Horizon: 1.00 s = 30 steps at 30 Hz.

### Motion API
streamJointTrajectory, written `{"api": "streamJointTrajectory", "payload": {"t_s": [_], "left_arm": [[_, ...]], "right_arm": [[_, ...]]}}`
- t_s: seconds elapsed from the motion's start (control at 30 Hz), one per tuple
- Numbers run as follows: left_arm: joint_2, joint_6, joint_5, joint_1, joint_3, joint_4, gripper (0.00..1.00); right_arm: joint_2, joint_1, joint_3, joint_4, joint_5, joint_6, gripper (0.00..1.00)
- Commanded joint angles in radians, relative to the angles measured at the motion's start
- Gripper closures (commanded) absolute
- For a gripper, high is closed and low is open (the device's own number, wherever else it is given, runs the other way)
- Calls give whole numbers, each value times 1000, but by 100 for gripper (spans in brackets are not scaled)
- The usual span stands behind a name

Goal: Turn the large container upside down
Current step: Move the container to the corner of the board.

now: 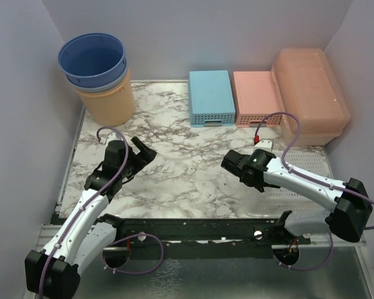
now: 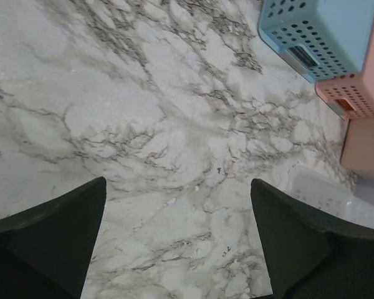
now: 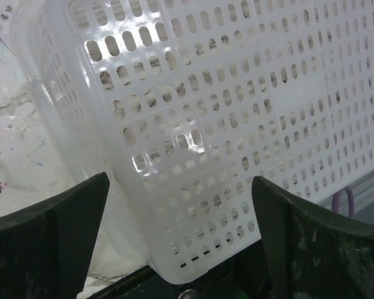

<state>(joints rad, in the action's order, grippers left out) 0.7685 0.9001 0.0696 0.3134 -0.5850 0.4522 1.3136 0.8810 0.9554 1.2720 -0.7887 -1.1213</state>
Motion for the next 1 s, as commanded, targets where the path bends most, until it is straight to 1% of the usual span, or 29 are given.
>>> {"api": "streamJointTrajectory", "payload": {"t_s": [0.0, 0.03, 0.13, 0.2, 0.27, 0.33, 0.43, 0.53, 0.63, 0.67, 0.73, 0.97], "left_arm": [[72, -25, -251, 24, -8, -199, 1], [87, -24, -249, 54, -12, -215, 2], [136, 0, -170, 187, -17, -267, 2], [186, 55, -134, 278, -2, -344, 2], [232, 129, -119, 356, 29, -470, 2], [329, 186, -100, 431, 40, -590, 4], [480, 240, -79, 553, -6, -731, 7], [668, 233, -91, 673, -130, -817, 7], [831, 273, -117, 732, -211, -922, 7], [874, 290, -127, 748, -228, -975, 8], [941, 306, -137, 776, -273, -1025, 10], [1082, 362, -120, 845, -369, -1094, 12]], "right_arm": [[-69, -8, 41, -4, -15, 23, 0], [-91, -9, 48, -31, -5, 56, 0], [-174, -9, 76, -80, 18, 63, 0], [-227, -9, 99, -116, 43, 59, 0], [-270, -10, 124, -149, 57, 65, 0], [-288, -11, 149, -168, 52, 67, 0], [-301, -13, 196, -206, 47, 109, 0], [-292, -19, 246, -254, 76, 172, 0], [-270, -34, 304, -300, 104, 230, 0], [-262, -40, 324, -314, 113, 245, 0], [-244, -52, 360, -337, 146, 276, 0], [-232, -62, 393, -386, 184, 304, 0]]}}
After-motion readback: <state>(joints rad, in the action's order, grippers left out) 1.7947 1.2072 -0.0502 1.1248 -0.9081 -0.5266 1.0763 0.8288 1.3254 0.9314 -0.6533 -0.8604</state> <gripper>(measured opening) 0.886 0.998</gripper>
